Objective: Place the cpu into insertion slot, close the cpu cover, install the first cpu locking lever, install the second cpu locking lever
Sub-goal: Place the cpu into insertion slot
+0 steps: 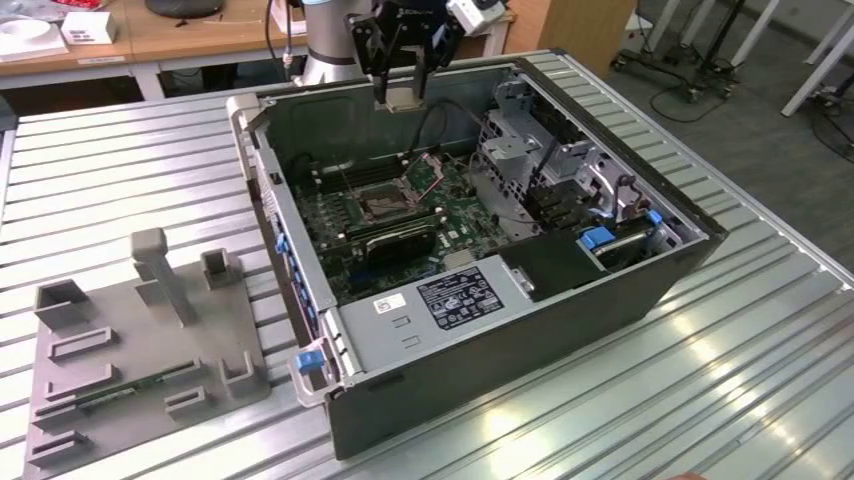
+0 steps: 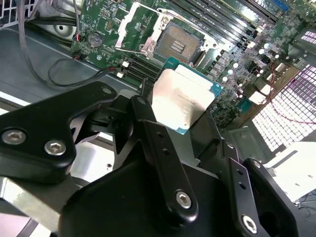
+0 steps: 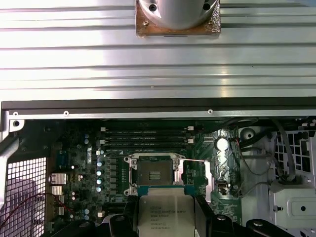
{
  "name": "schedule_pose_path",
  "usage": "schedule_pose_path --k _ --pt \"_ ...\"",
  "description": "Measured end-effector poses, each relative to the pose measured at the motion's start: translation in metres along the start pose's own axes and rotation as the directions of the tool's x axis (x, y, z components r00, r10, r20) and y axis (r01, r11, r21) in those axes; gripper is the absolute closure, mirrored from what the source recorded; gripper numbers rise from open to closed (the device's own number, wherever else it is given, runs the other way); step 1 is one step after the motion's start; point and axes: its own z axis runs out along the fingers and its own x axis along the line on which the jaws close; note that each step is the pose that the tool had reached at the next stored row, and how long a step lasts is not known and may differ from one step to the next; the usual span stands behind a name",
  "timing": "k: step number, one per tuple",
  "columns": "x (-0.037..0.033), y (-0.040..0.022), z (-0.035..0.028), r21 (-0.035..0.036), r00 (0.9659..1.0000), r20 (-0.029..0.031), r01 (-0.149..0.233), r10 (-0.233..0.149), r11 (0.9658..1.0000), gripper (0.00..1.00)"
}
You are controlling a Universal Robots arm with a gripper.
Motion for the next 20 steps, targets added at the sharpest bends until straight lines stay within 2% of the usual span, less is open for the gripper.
schedule_pose_path --k 10,20 --pt "0.0001 -0.0005 0.0054 0.0001 1.0 -0.0001 0.0 0.0 1.0 0.46" --pt "0.0001 -0.0005 0.0057 0.0 1.0 0.0 0.0 0.0 1.0 0.46"
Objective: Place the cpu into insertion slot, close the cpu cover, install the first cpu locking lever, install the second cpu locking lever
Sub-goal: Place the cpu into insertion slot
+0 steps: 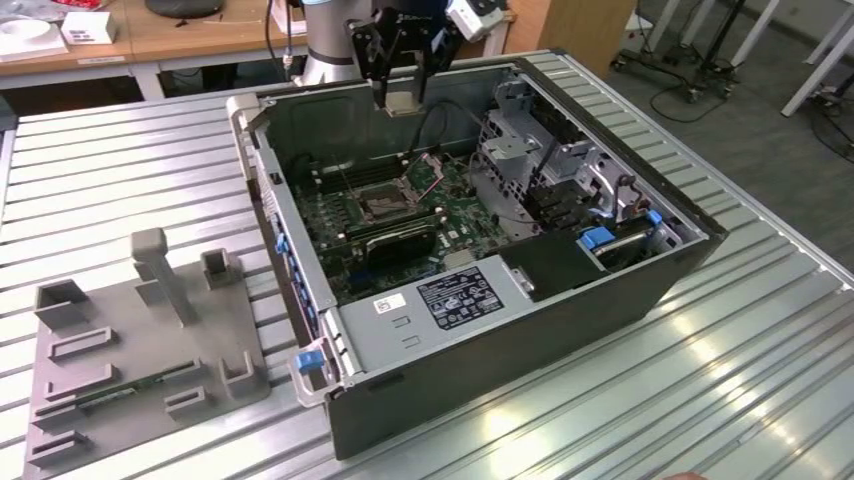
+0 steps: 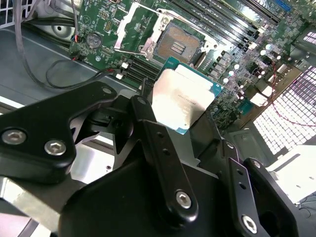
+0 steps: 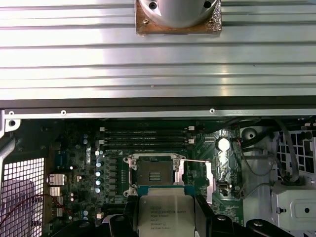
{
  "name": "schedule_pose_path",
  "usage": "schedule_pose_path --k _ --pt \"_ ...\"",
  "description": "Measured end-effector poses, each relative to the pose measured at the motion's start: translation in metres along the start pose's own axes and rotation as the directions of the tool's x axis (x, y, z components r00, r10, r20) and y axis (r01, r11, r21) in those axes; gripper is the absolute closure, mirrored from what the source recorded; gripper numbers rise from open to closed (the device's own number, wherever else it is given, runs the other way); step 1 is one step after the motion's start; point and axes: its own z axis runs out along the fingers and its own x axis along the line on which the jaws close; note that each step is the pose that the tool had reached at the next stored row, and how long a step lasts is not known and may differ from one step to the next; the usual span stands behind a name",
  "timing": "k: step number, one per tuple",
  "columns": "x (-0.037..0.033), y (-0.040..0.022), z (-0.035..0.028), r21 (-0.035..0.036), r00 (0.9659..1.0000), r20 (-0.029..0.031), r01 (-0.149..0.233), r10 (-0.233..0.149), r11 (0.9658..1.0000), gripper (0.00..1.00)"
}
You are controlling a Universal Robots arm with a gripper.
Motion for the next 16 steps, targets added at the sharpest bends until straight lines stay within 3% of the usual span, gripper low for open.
schedule_pose_path --k 10,16 --pt "-0.0001 -0.0007 0.0077 0.0 1.0 0.0 0.0 0.0 1.0 0.46" --pt "-0.0001 -0.0008 0.0086 0.0 1.0 0.0 0.0 0.0 1.0 0.46"
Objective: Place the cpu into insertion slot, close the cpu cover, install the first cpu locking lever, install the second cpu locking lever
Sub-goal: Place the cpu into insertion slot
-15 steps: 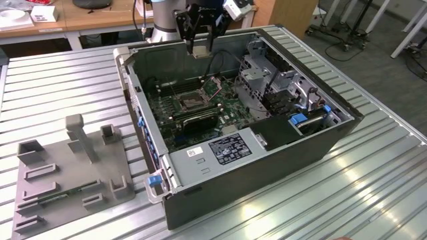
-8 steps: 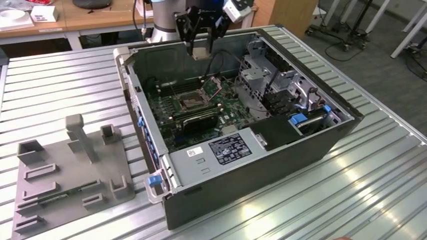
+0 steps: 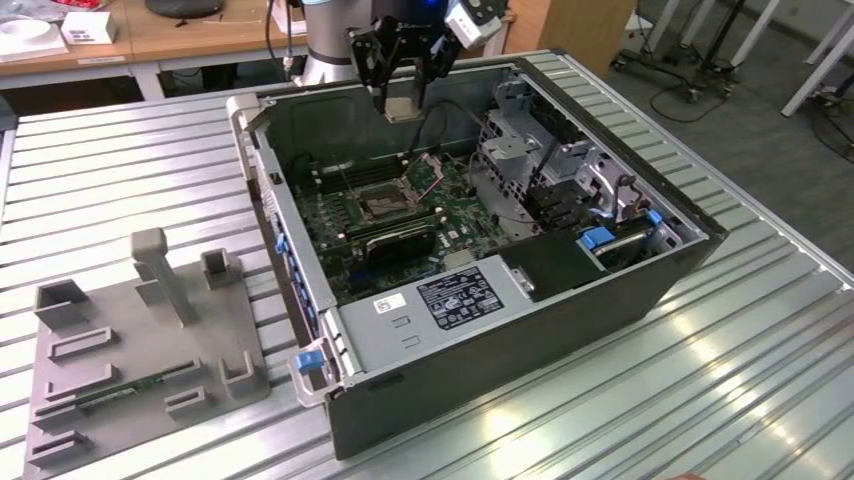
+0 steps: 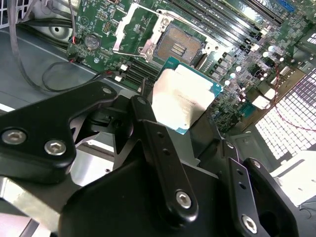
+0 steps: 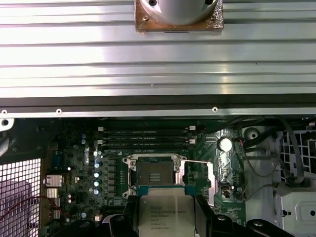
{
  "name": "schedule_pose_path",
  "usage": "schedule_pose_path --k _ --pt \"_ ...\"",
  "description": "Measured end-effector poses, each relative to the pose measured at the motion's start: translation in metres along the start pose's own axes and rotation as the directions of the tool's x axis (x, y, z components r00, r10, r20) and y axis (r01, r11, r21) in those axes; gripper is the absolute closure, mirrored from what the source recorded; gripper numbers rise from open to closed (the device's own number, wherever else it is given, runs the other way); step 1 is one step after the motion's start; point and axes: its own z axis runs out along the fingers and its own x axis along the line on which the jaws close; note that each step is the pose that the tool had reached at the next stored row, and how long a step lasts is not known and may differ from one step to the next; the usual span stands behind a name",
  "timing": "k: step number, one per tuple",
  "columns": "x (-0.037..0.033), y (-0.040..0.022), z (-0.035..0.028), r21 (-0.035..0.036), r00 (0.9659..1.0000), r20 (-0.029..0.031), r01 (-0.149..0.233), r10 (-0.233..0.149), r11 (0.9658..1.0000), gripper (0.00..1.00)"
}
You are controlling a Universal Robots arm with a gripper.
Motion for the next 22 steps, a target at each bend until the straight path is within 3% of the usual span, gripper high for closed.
schedule_pose_path --k 22 --pt "0.0047 -0.0004 0.0028 0.0 1.0 0.0 0.0 0.0 1.0 0.46"
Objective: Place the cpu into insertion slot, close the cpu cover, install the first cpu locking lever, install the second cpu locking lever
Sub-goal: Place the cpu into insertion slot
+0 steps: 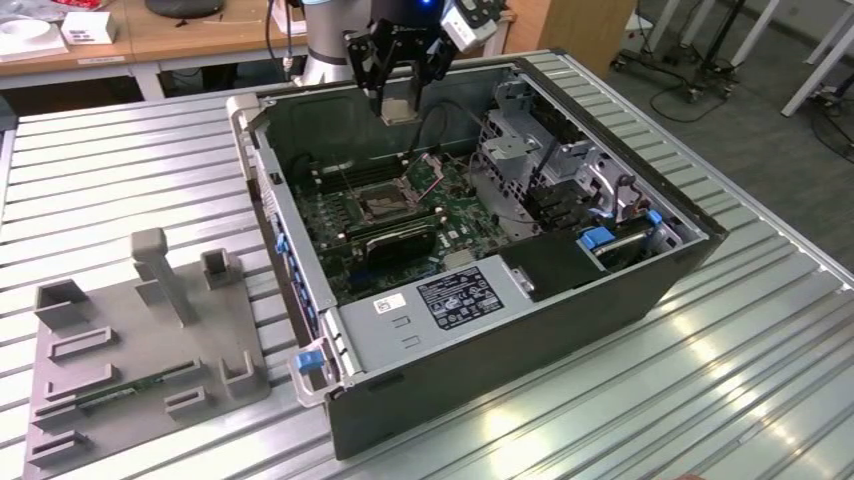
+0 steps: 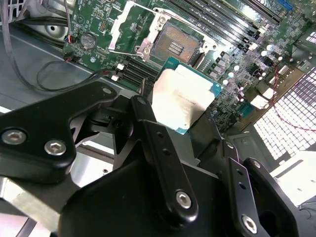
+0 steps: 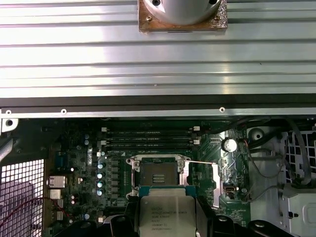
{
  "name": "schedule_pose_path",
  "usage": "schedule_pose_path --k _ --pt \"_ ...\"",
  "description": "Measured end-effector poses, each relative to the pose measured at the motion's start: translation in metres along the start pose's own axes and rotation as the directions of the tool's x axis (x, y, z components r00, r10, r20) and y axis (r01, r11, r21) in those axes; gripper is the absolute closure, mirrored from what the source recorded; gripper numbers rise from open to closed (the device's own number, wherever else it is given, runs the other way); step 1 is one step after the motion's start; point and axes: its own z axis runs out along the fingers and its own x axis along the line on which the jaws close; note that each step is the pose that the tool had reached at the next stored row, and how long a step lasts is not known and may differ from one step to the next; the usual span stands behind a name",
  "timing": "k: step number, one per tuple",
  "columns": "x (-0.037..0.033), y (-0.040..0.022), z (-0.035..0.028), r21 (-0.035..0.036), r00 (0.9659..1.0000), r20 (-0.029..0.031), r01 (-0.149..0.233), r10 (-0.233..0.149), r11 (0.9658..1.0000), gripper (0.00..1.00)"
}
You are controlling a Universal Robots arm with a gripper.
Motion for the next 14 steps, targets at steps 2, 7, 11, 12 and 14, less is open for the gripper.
schedule_pose_path --k 2,7,11,12,14 --pt "0.0 0.0 0.0 0.0 1.0 0.0 0.0 0.0 1.0 0.46" --pt "0.0 -0.0001 0.0014 -0.0004 1.0 0.0001 0.0 0.0 1.0 0.46" --pt "-0.0001 -0.0005 0.0055 -0.0005 1.0 0.0 0.0 0.0 1.0 0.46" --pt "-0.0001 -0.0006 0.007 -0.0005 1.0 0.0 0.0 0.0 1.0 0.46" --pt "-0.0002 -0.0009 0.0095 -0.0004 1.0 -0.0001 0.0 0.0 1.0 0.46"
